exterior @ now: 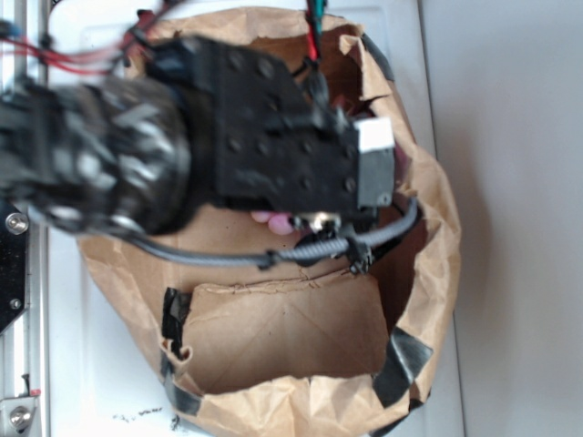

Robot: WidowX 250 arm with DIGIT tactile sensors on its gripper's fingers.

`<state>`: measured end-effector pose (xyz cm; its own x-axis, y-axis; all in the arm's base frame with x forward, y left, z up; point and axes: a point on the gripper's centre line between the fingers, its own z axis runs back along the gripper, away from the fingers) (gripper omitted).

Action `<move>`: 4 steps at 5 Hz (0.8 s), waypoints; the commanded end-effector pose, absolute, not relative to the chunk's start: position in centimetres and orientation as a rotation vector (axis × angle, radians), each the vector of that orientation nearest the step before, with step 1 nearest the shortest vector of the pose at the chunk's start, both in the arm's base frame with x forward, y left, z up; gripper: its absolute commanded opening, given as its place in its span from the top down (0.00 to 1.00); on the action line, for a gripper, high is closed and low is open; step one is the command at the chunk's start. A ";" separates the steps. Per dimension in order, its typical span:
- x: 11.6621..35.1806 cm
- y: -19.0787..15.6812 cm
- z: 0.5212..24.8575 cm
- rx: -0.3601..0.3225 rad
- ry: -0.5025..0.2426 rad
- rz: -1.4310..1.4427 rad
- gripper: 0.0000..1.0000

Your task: Grab the pink bunny.

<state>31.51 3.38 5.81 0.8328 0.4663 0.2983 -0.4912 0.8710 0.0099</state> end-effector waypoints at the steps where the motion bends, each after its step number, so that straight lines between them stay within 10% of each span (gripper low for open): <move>1: 34.7 5.2 5.8 0.115 -0.330 0.483 0.00; 2: 34.0 4.7 5.8 0.124 -0.329 0.494 1.00; 4: 31.0 3.3 7.0 0.126 -0.351 0.499 1.00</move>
<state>30.35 3.69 4.95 0.8369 0.4606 0.2957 -0.4999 0.8632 0.0702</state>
